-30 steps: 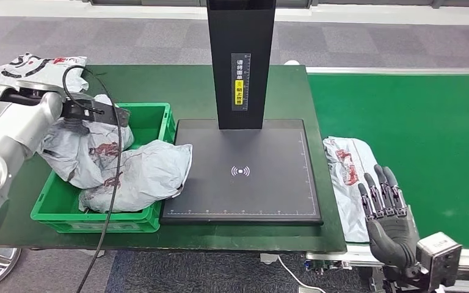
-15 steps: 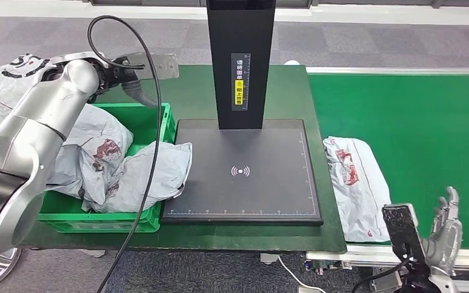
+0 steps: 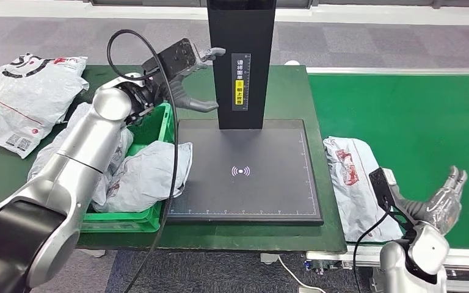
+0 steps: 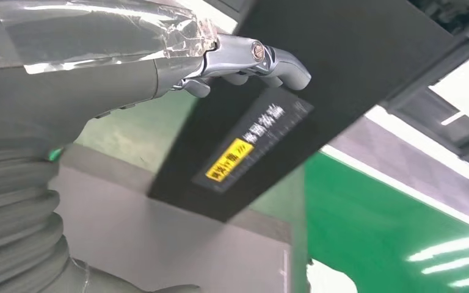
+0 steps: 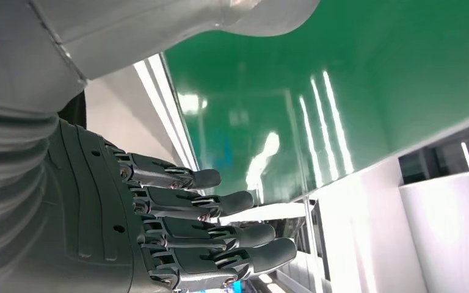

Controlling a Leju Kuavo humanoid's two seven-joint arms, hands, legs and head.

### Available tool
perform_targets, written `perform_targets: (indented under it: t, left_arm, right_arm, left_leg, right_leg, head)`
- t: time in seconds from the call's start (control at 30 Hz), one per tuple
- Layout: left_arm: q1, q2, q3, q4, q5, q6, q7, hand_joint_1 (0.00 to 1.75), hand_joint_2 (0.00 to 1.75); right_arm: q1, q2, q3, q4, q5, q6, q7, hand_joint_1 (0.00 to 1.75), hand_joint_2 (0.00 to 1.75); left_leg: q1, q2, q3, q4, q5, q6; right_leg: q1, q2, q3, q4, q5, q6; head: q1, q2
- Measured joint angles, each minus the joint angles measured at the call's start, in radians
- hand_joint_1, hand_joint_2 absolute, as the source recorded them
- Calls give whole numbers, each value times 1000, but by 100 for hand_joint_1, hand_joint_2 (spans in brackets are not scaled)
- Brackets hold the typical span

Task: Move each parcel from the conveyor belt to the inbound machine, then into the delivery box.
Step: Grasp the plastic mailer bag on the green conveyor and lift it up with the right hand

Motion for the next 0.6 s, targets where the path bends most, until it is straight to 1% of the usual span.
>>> perform_targets:
  t: [0.1, 0.2, 0.3, 0.37, 0.5, 0.53, 0.57, 0.6]
  left_arm:
    - [15, -2, 0, -21, 10, 3, -1, 0, 175]
    - [23, -2, 0, -31, 16, 4, -1, 0, 175]
    - [46, -2, -1, -48, 53, 11, -10, 0, 175]
    - [87, -2, -6, -76, 81, 22, -27, 0, 175]
    - [227, 1, -43, -176, 78, 41, -62, 0, 175]
    - [259, 2, -58, -202, 64, 45, -64, 0, 175]
    - [286, 4, -74, -227, 46, 49, -63, 0, 175]
    - [308, 6, -91, -249, 30, 53, -59, 0, 175]
  right_arm:
    - [-24, -16, 0, 66, 2, -7, 0, 0, 175]
    - [-36, -24, 0, 101, 6, -7, 1, 0, 175]
    - [-58, -36, 0, 148, 32, -9, 17, 0, 175]
    - [-85, -52, -1, 209, 49, -29, 25, 0, 175]
    - [-125, -86, -13, 339, 35, -81, 10, 0, 175]
    - [-128, -89, -20, 362, 7, -84, -14, 0, 175]
    - [-129, -92, -29, 382, -41, -78, -56, 0, 175]
    - [-129, -92, -41, 397, -108, -61, -114, 0, 175]
  left_leg:
    - [0, 0, 0, 0, 0, 0]
    - [-1, -1, 0, 0, 0, 0]
    - [0, 0, 0, -1, -1, -1]
    - [0, 1, 0, -1, -1, -1]
    - [0, 0, 0, -1, -1, -1]
    - [-1, 0, 0, -1, -1, -1]
    - [-1, 0, 0, -1, -1, -1]
    - [-1, -1, -1, -1, -1, 0]
  right_leg:
    - [0, 0, 0, 0, 0, 0]
    - [1, 0, -1, 0, -1, -1]
    - [1, 1, -1, 0, -1, -1]
    - [0, 2, -1, 0, -1, -1]
    - [-1, 0, -1, 0, -1, -1]
    - [-1, 0, -1, 0, -1, -1]
    - [-1, 0, -1, 0, -1, -1]
    - [-1, 0, -1, 0, -1, -1]
  head:
    - [0, 0]
    - [0, 0]
    - [0, 0]
    - [0, 0]
    - [0, 0]
    - [0, 0]
    - [0, 0]
    - [0, 0]
